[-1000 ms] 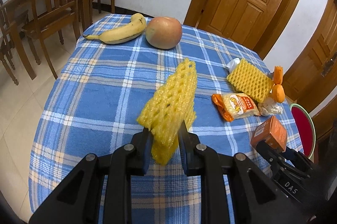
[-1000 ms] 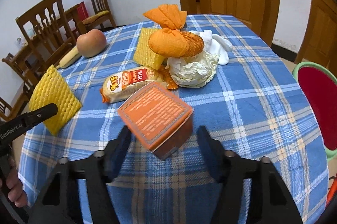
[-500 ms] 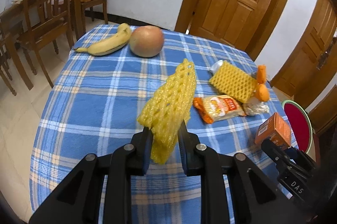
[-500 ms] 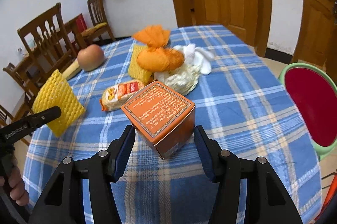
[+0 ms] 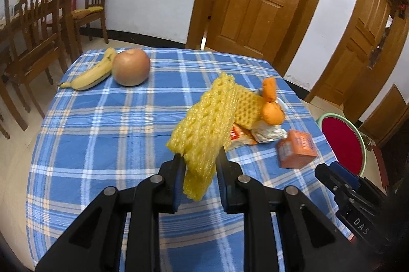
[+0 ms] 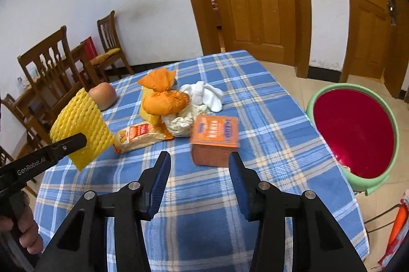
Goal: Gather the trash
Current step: 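Grasp the orange box with the right tool while the left tool holds the foam net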
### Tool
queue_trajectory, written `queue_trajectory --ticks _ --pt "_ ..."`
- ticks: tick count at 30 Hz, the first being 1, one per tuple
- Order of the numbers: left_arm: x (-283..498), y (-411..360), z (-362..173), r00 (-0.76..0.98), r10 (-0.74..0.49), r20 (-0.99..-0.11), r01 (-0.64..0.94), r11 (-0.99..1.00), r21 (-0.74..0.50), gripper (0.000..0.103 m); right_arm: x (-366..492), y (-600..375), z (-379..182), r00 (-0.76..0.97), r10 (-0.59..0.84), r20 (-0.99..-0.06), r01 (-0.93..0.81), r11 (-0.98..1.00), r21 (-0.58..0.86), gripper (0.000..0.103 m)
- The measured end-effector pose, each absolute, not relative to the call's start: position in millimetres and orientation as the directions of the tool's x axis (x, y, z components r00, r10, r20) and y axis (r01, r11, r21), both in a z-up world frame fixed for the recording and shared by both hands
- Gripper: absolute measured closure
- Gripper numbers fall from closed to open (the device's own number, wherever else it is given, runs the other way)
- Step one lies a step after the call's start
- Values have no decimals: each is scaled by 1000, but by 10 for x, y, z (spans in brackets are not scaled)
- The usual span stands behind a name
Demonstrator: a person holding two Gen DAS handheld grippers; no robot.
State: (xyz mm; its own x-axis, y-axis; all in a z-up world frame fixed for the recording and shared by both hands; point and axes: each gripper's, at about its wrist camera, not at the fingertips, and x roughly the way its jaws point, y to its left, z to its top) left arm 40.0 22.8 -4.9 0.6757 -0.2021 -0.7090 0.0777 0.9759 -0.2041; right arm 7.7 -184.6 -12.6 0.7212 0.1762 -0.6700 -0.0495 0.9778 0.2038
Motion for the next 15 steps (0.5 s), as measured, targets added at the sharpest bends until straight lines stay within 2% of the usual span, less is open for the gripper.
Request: queue_trajectory --ticks 9,11,13,15 --pt "434 152 -91 662 -203 -721 82 976 -200 81 92 -2058 -186 720 157 -676 -3 975 222 54" --pt "450 151 -112 658 -203 -725 80 976 -201 81 114 -2092 -201 717 150 -681 9 975 223 47" --pt "471 145 -133 655 -203 -728 79 976 -201 81 140 -2129 -226 713 143 -687 27 973 230 36" --pt "486 134 -149 652 -205 -730 80 976 -202 81 164 -2146 -247 709 141 -691 41 970 241 32"
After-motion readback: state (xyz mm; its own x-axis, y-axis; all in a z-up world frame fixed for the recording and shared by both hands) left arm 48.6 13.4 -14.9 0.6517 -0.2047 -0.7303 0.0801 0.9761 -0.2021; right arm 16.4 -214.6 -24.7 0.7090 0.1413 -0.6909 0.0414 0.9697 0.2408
